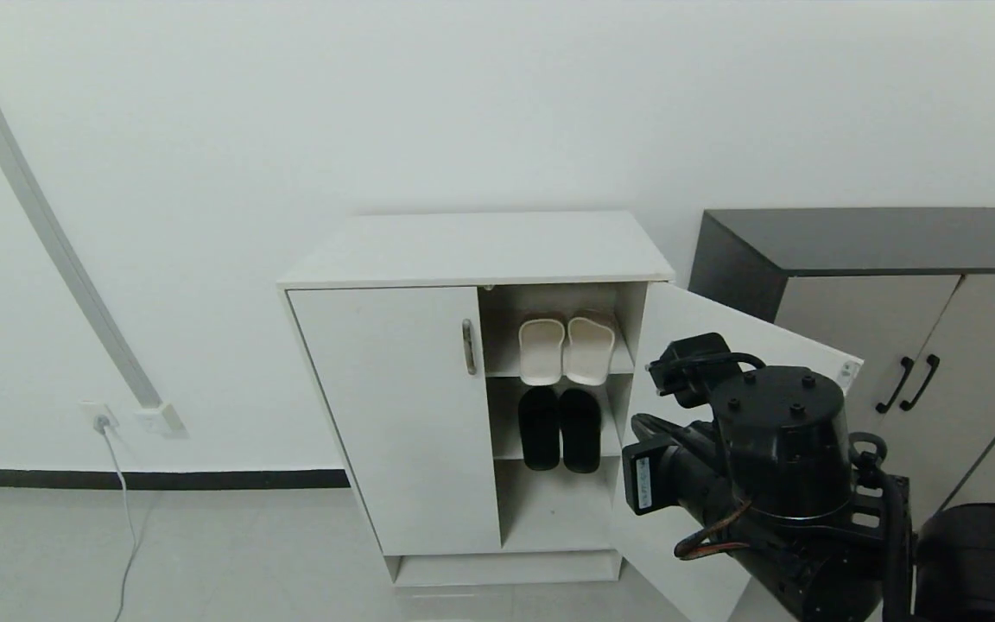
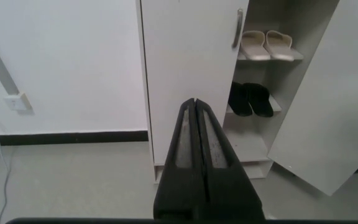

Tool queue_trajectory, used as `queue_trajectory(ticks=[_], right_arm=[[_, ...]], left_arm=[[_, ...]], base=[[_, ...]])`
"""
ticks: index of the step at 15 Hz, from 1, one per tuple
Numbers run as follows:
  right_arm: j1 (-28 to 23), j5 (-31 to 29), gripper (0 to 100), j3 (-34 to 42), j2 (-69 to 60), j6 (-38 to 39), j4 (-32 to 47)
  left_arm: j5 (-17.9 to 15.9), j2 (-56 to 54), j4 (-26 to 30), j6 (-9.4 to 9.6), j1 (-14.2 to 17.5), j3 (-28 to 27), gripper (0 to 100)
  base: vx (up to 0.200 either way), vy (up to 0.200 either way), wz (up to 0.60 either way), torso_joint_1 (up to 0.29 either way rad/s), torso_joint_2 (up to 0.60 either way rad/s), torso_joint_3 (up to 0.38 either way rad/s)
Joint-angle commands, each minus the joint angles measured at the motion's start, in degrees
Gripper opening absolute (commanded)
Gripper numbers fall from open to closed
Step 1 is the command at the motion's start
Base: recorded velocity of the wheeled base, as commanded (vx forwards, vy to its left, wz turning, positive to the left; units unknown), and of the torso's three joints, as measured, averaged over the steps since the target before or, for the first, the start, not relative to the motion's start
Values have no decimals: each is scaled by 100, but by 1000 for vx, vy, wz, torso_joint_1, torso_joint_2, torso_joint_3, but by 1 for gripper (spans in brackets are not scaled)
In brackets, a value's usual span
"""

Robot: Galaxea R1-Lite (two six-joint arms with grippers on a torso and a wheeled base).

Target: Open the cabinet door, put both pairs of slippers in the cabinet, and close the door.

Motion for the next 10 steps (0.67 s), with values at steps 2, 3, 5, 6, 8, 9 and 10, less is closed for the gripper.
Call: queue_trajectory(ticks=[2,3,5,6,8,9,10], right_arm=[[1,0,0,22,15,1,-3],[1,0,0,22,15,-8,-3],[1,8,0,-13,85,-8,-3],[-8,17,0,-66,138,-8,-3],[-34,17,0,-101,182,-16,-3],[-34,26,0,-92,182,-25,-3],[-34,35,0,-83,182,-16,-3]], left_arm=[[2,-1,0,-4,1,0,0],[2,-1,0,-4,1,0,0],[2,-1,0,5,1,0,0],[2,-1,0,13,1,0,0],[-7,-1,0,13,1,0,0],[2,-1,0,5,1,0,0],[2,-1,0,5,1,0,0]], base=[[0,0,0,210,-522,-298],[0,0,0,212,-530,-305],[0,0,0,220,-547,-325],[0,0,0,237,-564,-330],[0,0,0,251,-571,-330],[0,0,0,256,-593,-330],[0,0,0,266,-598,-339]])
